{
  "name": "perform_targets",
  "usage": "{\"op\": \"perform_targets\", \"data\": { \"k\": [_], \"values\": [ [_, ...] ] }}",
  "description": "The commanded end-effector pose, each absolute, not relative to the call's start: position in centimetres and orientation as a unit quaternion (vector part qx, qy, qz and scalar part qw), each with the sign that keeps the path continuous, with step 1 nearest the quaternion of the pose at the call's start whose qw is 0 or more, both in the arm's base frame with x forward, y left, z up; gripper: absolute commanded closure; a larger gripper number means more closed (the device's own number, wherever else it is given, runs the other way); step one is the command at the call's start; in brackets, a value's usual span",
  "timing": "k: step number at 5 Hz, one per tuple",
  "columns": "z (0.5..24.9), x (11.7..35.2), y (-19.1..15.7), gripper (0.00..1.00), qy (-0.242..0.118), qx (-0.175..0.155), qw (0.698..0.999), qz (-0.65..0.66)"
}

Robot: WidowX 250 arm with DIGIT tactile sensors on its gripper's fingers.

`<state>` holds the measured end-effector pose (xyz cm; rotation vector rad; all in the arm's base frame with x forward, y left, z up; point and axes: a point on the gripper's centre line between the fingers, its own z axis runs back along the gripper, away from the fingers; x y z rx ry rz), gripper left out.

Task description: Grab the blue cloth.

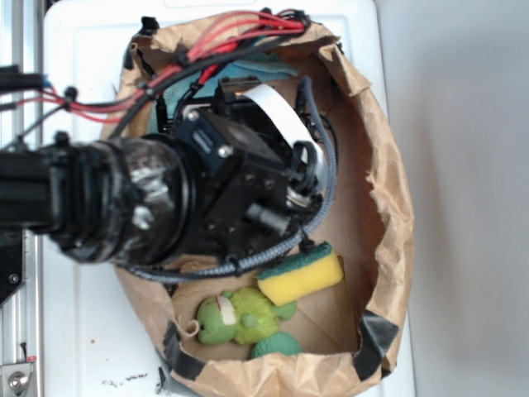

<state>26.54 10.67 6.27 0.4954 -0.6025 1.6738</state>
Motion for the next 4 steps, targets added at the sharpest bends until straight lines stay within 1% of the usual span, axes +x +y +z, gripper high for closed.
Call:
{"op": "perform_targets", "data": {
  "k": [1, 2, 4],
  "values": [
    [8.0, 24.0, 14.3, 0.0, -0.243, 0.18, 0.596, 0.744],
    [7.6, 24.0, 15.3, 0.0, -0.233, 0.18, 0.592, 0.75],
    [5.6, 24.1, 14.7, 0.0, -0.25, 0.198, 0.582, 0.748]
  ]
}}
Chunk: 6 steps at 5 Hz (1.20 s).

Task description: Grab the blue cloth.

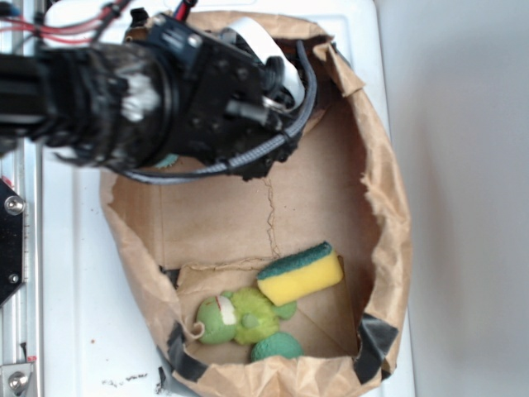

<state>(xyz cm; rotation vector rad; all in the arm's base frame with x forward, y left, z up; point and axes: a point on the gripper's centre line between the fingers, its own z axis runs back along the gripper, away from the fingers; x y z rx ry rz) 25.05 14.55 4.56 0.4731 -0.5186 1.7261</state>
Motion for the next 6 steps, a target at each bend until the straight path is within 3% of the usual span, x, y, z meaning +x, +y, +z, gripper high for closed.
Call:
{"op": "perform_targets", "data": {
  "k": [1, 2, 6],
  "values": [
    [5.04, 24.33, 14.25, 0.01, -0.257, 0.202, 0.584, 0.743],
    [4.97, 24.4, 14.11, 1.0, -0.258, 0.203, 0.582, 0.744],
    [4.86, 24.36, 13.68, 1.0, -0.274, 0.203, 0.577, 0.742]
  ]
}}
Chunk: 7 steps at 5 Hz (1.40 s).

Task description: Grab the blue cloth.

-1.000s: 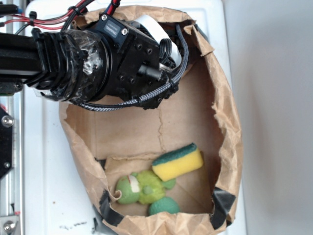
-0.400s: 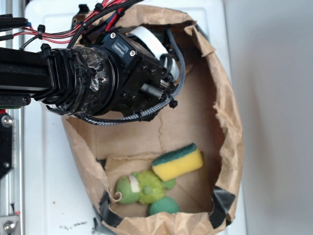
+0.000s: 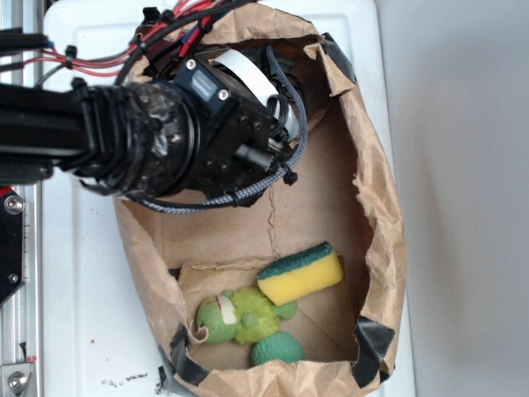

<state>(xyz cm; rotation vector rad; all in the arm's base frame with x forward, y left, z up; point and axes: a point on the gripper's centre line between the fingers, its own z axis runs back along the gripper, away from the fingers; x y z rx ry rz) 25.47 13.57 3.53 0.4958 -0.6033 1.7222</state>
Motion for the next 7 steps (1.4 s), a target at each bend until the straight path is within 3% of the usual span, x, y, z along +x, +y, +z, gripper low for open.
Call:
{"op": "perform_targets", "data": {
  "k": [1, 3, 6, 7],
  "values": [
    [4.9, 24.4, 13.6, 1.0, -0.278, 0.201, 0.578, 0.74],
    [5.2, 24.8, 13.8, 1.0, -0.276, 0.196, 0.579, 0.741],
    [9.7, 25.1, 12.9, 1.0, -0.256, 0.141, 0.625, 0.724],
    [10.0, 25.0, 12.7, 1.0, -0.258, 0.138, 0.627, 0.722]
  ]
}}
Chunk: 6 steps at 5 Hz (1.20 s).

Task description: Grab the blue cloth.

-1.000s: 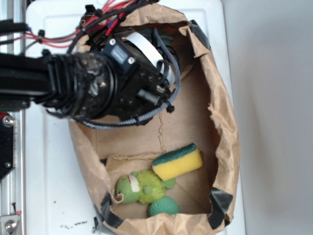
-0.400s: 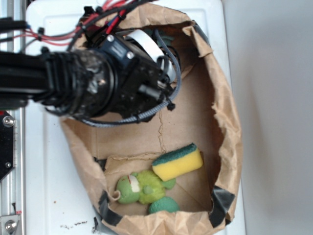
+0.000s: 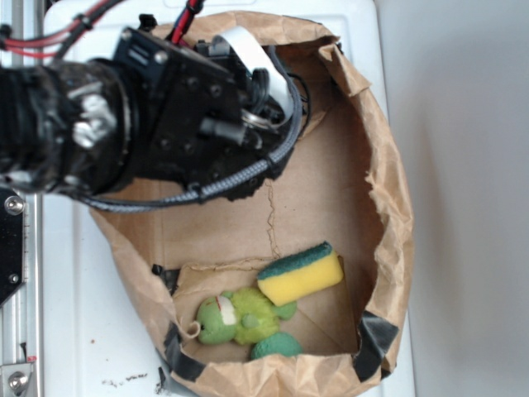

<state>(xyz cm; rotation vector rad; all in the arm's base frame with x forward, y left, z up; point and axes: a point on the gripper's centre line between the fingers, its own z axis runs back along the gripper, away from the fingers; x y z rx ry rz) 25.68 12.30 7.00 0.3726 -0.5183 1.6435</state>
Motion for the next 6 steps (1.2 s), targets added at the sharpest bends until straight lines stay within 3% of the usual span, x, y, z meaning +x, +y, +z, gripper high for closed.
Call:
{"op": "perform_targets", "data": {
  "k": [1, 2, 4, 6],
  "values": [
    [10.2, 24.9, 12.7, 1.0, -0.258, 0.137, 0.628, 0.721],
    [9.4, 25.0, 13.1, 0.0, -0.238, 0.152, 0.617, 0.735],
    [7.4, 25.1, 13.0, 0.0, -0.25, 0.164, 0.59, 0.75],
    [6.0, 25.4, 13.4, 0.0, -0.286, 0.184, 0.56, 0.755]
  ]
}}
